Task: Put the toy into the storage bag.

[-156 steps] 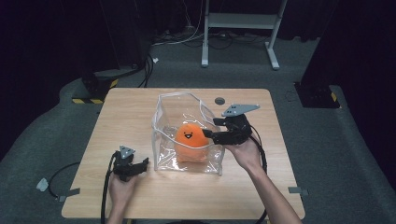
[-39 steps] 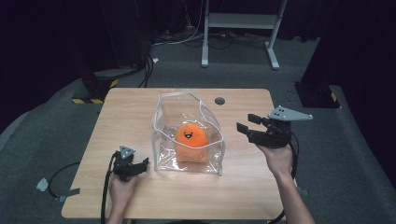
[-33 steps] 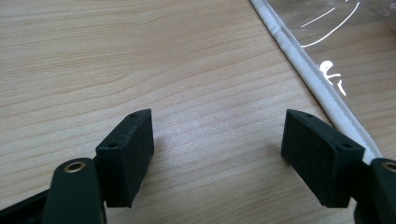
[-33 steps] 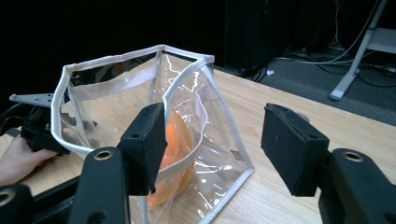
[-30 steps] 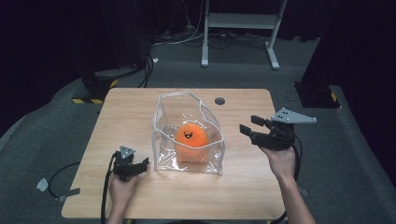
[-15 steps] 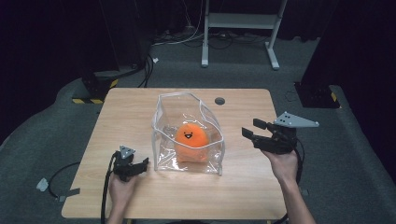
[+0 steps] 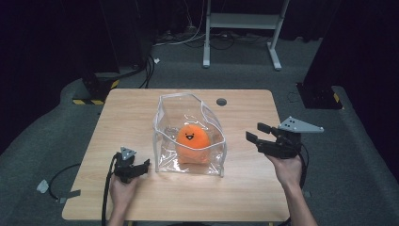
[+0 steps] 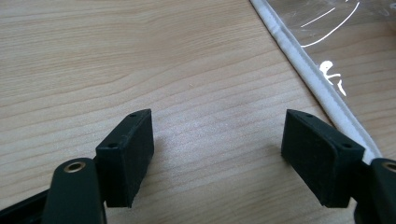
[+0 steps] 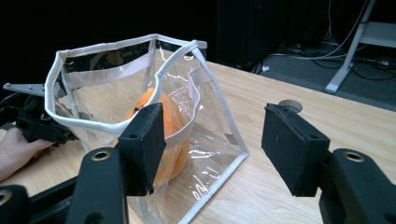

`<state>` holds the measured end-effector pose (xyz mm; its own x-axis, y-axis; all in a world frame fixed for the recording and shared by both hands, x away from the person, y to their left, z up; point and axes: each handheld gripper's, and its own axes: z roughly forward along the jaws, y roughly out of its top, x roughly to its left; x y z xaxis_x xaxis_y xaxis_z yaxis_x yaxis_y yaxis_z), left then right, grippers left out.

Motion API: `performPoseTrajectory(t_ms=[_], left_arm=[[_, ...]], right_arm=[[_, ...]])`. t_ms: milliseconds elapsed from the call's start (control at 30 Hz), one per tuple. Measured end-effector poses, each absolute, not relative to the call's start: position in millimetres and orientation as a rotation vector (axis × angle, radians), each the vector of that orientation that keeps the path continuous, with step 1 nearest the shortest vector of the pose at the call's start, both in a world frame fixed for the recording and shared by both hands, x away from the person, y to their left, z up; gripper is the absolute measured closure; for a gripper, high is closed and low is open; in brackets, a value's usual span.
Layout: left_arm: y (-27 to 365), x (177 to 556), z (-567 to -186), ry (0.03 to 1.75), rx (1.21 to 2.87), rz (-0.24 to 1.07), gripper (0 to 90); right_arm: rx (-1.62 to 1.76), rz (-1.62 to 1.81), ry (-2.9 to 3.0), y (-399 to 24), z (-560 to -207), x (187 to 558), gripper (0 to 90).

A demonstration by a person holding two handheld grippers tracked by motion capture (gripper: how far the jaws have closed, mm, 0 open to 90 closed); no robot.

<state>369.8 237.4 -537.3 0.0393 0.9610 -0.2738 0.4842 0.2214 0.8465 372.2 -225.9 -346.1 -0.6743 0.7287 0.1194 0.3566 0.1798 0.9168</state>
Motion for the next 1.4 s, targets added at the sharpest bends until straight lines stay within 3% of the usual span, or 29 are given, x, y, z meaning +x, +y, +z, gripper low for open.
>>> performPoseTrajectory(t_ms=[1400], left_arm=[[237, 370, -537, 1.584, 1.397, 0.658, 25.4]], right_arm=[[1.127, 1.487, 2.099, -240, -386, 365, 38.9]])
